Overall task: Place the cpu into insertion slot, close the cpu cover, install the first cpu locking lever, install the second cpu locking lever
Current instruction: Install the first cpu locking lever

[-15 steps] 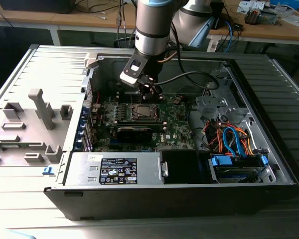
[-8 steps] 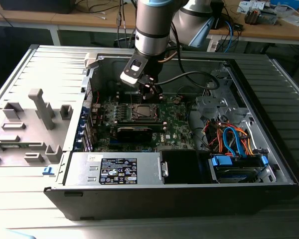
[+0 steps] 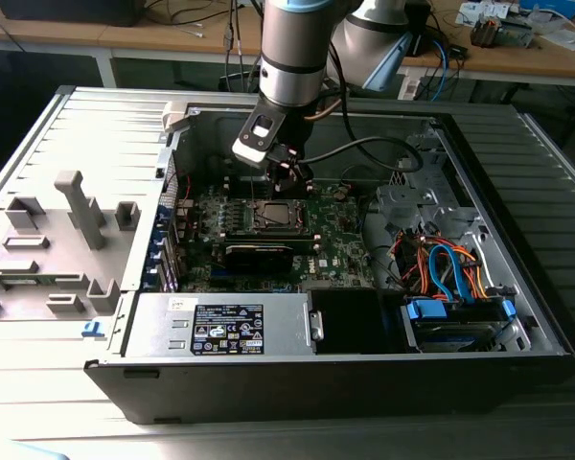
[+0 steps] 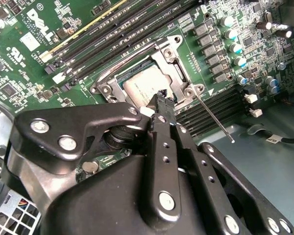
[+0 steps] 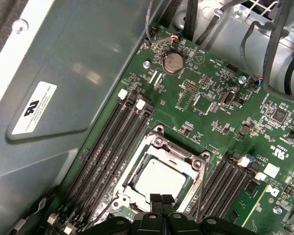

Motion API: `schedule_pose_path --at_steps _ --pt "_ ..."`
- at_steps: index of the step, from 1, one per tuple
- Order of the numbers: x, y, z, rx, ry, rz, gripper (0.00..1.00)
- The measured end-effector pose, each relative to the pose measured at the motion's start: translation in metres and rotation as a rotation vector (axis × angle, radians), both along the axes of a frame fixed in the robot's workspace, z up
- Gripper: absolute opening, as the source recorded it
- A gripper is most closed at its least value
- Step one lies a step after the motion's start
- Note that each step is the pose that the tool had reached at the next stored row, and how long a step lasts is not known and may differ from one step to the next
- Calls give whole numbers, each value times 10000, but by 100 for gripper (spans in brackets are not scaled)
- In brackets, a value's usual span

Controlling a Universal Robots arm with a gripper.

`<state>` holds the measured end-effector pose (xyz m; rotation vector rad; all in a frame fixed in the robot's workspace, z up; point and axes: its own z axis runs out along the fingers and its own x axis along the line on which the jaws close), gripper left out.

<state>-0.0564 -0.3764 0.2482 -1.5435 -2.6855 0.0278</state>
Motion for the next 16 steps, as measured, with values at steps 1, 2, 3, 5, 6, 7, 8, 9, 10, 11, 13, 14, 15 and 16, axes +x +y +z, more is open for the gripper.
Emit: schedule_pose_path --at_steps 1,2,3,5,6,7,8,9,10,11,13,14,15,16 --pt "0 0 0 0 0 8 11" --pt "0 0 0 0 0 12 11" --pt "0 0 0 0 0 13 11" --pt "0 0 0 -1 0 17 11" --pt "0 0 -1 0 0 21 11" --pt "0 0 -1 1 0 26 11" --pt "0 0 -1 1 -1 31 11" --pt "0 0 -1 0 0 44 11" --pt "0 0 -1 0 0 53 11" --pt "0 0 -1 -1 0 58 11" --pt "0 0 -1 -1 0 70 11" --pt "0 0 -1 -1 0 77 11" --pt "0 0 -1 -1 0 90 11" --pt "0 0 -1 -2 0 98 11"
